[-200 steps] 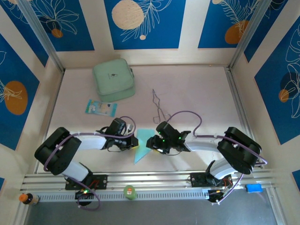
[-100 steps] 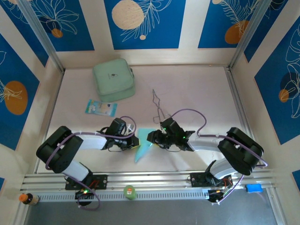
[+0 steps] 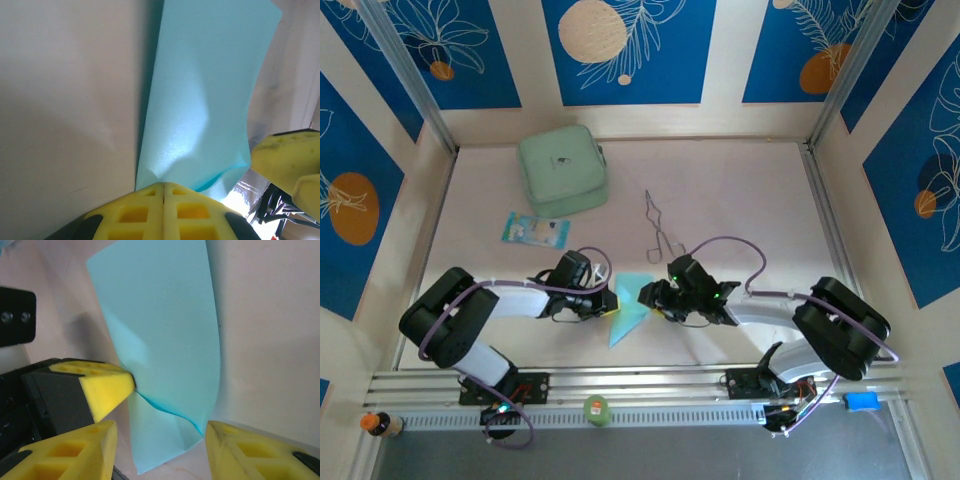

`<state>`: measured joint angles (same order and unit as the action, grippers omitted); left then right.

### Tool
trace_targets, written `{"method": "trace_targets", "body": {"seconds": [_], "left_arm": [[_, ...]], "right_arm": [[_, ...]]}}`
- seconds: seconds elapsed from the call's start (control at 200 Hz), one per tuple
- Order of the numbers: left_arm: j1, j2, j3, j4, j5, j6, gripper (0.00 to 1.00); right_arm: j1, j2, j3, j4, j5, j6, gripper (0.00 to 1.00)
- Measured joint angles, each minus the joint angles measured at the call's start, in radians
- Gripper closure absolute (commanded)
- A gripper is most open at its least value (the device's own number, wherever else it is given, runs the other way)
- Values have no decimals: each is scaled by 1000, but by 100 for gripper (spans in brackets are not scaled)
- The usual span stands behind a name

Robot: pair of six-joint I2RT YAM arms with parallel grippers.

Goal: Fold a paper plane with a square sheet of paper (pick it up from the middle)
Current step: Perform the fifth fold on the wing at the bottom-center of the table.

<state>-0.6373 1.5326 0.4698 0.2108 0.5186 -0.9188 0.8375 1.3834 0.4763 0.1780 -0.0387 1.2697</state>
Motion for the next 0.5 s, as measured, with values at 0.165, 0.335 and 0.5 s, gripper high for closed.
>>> {"method": "trace_targets", "body": {"seconds": [0.165,0.335,0.5], "left_arm": [[0,-11,1,-17,-12,0,99],[0,-13,1,-21,-16,0,99],[0,-13,0,-20,-16,0,99]], "right_arm": [[3,17,0,-12,0,14,51],[2,52,0,-8,-10,22,51],[2,55,-6,25,-14,30,56]]}}
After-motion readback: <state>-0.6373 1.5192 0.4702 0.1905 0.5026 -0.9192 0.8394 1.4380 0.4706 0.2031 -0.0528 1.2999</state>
